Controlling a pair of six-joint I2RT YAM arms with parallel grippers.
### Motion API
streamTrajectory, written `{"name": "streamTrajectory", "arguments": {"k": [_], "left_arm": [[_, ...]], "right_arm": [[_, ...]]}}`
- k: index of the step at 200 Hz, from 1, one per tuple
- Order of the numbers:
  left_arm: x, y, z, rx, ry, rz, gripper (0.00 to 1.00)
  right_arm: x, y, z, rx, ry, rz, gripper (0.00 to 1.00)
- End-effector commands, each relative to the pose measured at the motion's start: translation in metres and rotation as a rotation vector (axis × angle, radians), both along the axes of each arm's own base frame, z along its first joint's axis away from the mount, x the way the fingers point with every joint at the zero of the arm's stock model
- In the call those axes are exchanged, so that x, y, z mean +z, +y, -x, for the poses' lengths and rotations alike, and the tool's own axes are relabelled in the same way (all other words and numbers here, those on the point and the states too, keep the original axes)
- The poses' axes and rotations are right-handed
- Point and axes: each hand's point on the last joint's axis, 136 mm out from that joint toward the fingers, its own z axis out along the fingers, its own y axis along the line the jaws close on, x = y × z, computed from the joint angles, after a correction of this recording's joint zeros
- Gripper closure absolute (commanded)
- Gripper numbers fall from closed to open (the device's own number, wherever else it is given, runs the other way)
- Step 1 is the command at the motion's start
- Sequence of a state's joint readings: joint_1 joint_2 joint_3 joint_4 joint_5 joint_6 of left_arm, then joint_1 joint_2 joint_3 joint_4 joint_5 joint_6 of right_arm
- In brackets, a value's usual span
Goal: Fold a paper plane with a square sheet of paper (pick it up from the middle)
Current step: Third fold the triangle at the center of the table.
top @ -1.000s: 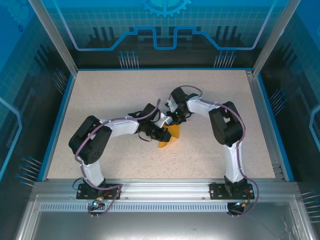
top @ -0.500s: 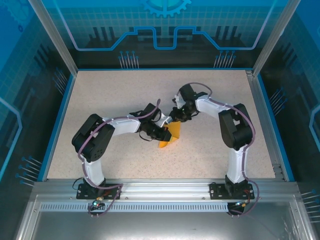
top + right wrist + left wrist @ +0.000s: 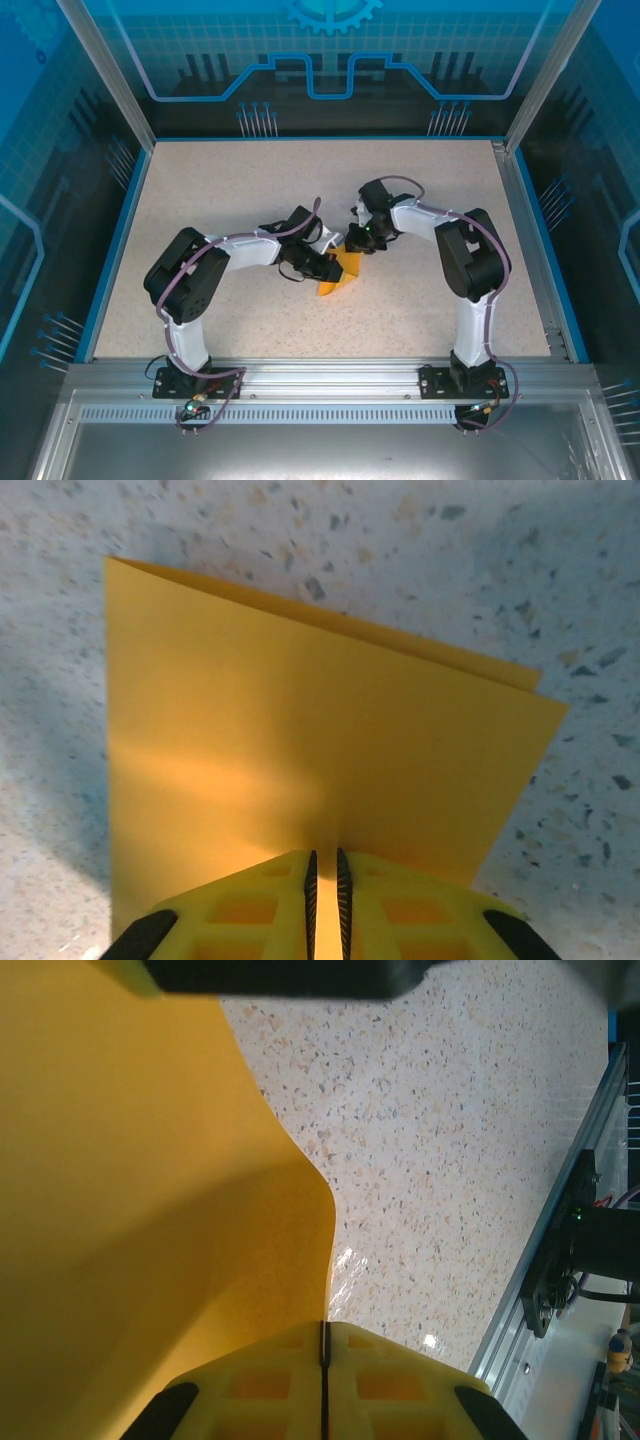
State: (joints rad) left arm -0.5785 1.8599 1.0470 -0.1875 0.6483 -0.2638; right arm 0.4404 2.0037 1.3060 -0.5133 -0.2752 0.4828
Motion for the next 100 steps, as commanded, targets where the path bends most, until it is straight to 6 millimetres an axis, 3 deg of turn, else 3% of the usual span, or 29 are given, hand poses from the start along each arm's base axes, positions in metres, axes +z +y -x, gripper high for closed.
{"name": "streamTrajectory", "arguments": {"k": [1,47,100], "left_arm": [[0.007,-0.001,-0.010,0.015,-0.012,0.009,0.93],[0.014,0.005,-0.023,0.062,-0.014,0.030,0.92],[0.006,0.012,-0.029,0.081,-0.002,-0.002,0.92]], "right_arm": [[-0.025,-0.014,0.010,-0.008,0.040,0.107,0.85],[-0.029,-0.017,0.011,0.091,0.007,0.132,0.86],[-0.027,-0.015,0.010,0.133,-0.006,0.124,0.85]]}}
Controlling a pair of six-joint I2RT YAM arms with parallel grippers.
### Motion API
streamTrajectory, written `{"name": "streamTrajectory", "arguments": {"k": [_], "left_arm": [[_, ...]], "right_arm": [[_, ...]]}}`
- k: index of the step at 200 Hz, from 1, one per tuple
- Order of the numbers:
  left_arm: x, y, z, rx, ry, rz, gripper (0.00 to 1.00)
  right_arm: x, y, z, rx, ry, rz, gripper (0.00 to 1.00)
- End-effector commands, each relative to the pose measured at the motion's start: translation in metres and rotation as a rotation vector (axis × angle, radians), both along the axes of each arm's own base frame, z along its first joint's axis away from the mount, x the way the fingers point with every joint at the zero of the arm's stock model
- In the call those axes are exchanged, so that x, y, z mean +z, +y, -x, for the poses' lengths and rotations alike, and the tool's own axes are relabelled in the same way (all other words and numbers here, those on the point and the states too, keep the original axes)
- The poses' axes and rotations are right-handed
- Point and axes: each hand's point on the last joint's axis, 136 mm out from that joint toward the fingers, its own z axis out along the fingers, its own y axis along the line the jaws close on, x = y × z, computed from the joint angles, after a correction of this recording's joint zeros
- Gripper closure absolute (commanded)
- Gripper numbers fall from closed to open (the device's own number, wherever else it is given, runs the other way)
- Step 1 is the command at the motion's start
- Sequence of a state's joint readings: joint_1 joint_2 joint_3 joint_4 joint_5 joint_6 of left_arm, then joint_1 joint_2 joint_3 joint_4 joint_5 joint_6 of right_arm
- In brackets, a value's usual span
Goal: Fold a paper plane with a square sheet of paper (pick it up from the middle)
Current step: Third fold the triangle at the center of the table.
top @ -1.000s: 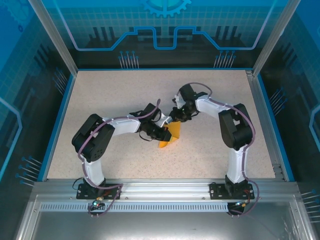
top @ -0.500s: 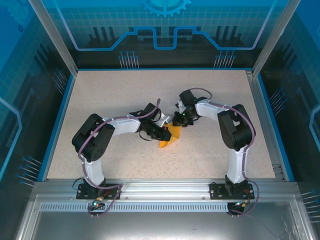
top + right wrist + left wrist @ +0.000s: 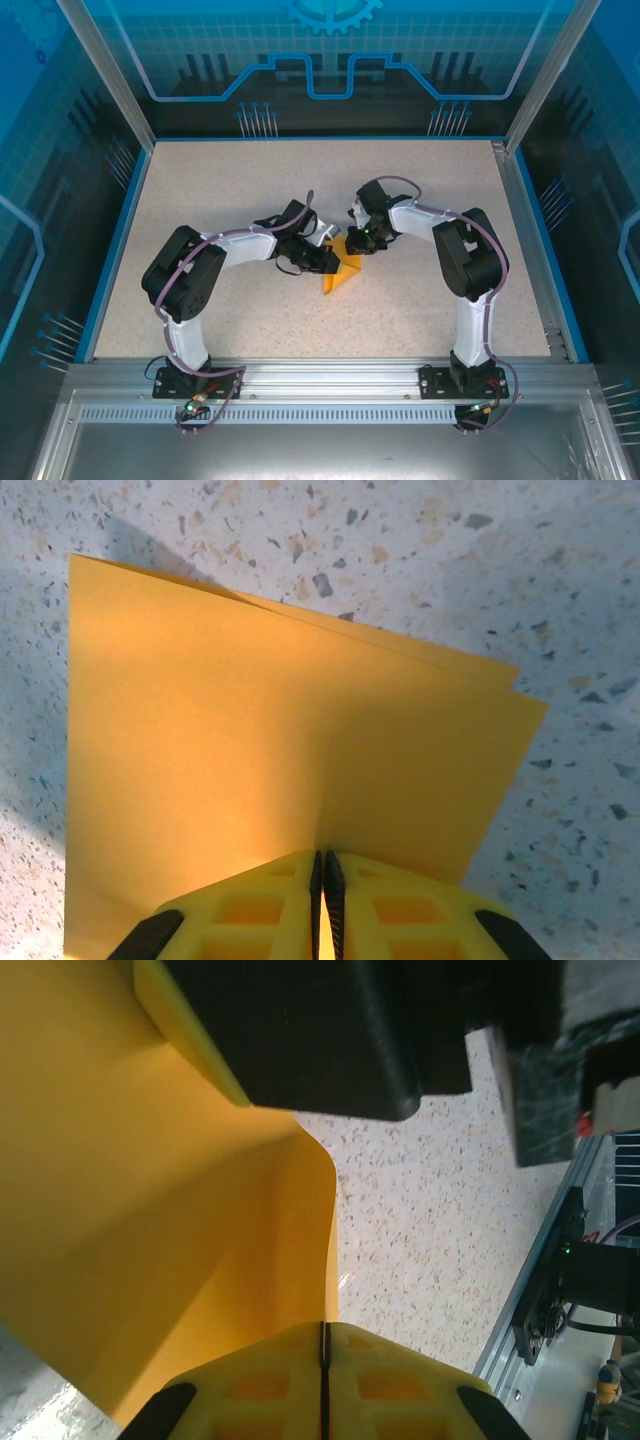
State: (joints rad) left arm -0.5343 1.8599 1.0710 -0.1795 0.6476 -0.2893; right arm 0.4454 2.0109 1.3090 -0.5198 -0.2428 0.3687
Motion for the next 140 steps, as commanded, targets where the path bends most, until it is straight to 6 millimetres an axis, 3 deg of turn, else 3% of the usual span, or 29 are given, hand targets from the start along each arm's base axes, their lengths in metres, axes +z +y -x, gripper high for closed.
{"name": "streamTrajectory", "arguments": {"k": [1,140], "left_arm": [[-0.003,0.004,-0.008,0.020,0.006,-0.018,0.92],[-0.025,0.018,-0.013,0.060,-0.004,-0.111,0.92]], "right_arm": [[-0.023,-0.011,0.011,0.032,0.043,0.086,0.85],[-0.021,-0.004,0.014,0.003,0.062,0.050,0.84]]}}
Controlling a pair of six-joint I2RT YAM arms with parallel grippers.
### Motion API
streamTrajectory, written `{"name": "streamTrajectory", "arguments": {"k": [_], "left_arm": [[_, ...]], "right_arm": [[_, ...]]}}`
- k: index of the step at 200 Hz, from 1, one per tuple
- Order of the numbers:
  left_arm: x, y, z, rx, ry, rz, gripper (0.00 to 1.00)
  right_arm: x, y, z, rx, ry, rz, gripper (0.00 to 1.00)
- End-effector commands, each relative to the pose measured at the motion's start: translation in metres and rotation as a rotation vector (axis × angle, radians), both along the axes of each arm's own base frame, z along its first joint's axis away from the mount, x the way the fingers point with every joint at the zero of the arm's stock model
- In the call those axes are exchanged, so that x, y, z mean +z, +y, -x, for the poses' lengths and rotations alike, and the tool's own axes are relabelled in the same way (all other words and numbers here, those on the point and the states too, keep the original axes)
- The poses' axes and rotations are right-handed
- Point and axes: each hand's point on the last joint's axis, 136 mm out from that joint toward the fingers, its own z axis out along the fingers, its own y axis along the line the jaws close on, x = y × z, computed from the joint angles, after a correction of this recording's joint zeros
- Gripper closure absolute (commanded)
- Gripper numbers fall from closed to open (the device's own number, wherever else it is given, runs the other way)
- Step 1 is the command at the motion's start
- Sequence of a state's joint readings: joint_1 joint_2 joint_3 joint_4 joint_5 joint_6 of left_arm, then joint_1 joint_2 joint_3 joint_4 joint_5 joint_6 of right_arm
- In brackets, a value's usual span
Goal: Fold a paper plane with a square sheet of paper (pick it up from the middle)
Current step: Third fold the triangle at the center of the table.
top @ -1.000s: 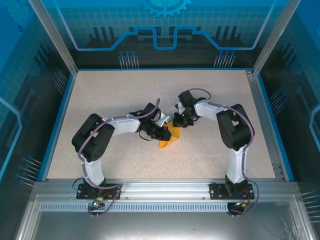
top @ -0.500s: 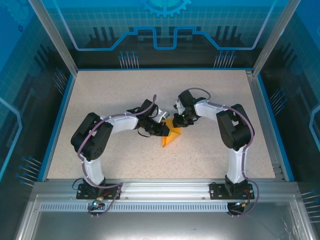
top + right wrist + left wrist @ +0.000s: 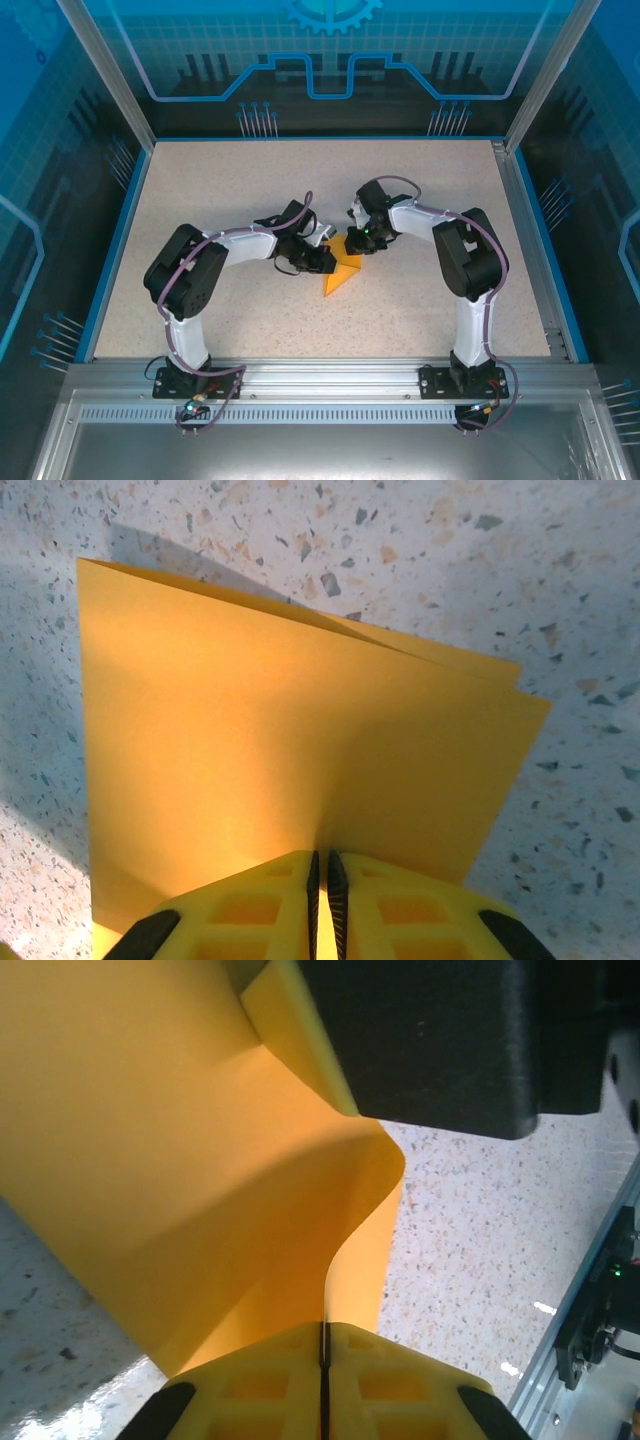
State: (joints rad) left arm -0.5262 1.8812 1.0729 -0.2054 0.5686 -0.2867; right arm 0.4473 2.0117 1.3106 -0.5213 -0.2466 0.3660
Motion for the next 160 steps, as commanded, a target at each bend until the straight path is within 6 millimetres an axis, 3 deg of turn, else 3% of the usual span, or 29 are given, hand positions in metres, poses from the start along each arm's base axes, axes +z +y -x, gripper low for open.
{"name": "streamTrajectory", "arguments": {"k": [1,160], "left_arm": [[-0.007,0.006,-0.006,0.016,-0.005,-0.028,0.92],[-0.017,0.012,-0.001,0.068,0.007,-0.030,0.92]], "right_arm": [[-0.022,-0.005,0.014,-0.001,0.061,0.054,0.84],[-0.024,-0.006,0.014,-0.022,0.076,0.061,0.84]]}}
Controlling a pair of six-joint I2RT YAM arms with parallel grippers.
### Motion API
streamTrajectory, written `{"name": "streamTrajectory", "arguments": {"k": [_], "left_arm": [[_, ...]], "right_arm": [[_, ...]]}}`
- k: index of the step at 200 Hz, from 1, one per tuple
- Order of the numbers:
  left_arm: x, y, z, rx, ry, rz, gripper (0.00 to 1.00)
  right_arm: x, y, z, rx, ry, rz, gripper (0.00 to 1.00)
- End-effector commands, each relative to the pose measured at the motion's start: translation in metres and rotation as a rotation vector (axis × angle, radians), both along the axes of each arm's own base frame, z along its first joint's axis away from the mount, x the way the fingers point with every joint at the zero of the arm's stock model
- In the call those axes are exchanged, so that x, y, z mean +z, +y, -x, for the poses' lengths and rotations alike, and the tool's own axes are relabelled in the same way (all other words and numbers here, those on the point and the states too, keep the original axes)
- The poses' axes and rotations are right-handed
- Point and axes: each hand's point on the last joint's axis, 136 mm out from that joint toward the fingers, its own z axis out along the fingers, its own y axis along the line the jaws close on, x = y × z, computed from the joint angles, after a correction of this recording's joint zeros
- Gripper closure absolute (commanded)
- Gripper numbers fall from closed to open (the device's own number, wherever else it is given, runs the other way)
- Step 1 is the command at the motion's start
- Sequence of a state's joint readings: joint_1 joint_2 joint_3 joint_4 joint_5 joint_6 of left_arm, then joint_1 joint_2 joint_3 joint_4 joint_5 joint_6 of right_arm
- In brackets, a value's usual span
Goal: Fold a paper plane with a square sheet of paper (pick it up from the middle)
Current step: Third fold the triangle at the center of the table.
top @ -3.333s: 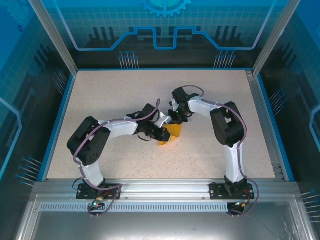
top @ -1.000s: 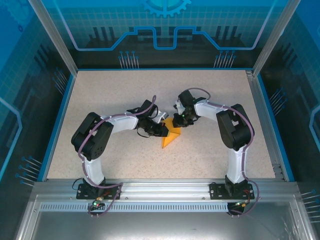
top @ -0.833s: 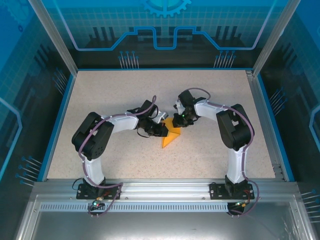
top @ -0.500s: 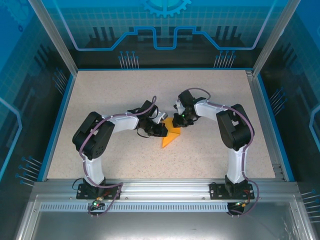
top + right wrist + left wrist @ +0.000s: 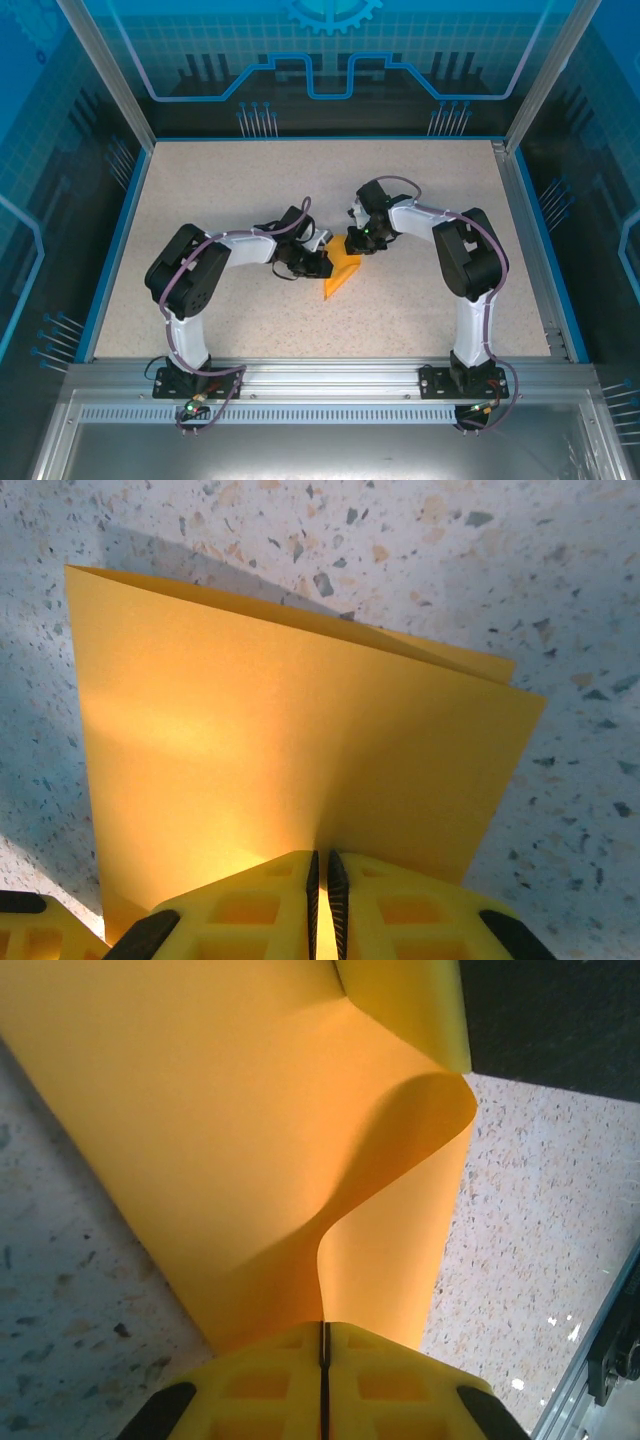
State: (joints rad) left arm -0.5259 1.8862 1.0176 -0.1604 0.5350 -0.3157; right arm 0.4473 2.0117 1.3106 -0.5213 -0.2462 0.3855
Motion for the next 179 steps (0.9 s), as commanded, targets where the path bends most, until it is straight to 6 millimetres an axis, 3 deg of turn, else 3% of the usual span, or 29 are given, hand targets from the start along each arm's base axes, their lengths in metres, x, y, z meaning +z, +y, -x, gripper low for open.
{"name": "streamTrajectory", "arguments": {"k": [1,69,179], "left_arm": [[0.0003,0.0033,-0.0061,0.032,-0.013,0.003,0.92],[0.0038,0.0029,-0.0130,0.035,-0.040,-0.006,0.92],[0.0008,0.0075,-0.0073,0.055,-0.029,-0.013,0.92]], "right_arm": [[-0.0240,-0.0060,0.0138,-0.004,0.067,0.061,0.84],[-0.0268,-0.0086,0.0164,-0.004,0.071,0.071,0.84],[-0.0279,-0.0094,0.0162,-0.012,0.074,0.075,0.84]]}}
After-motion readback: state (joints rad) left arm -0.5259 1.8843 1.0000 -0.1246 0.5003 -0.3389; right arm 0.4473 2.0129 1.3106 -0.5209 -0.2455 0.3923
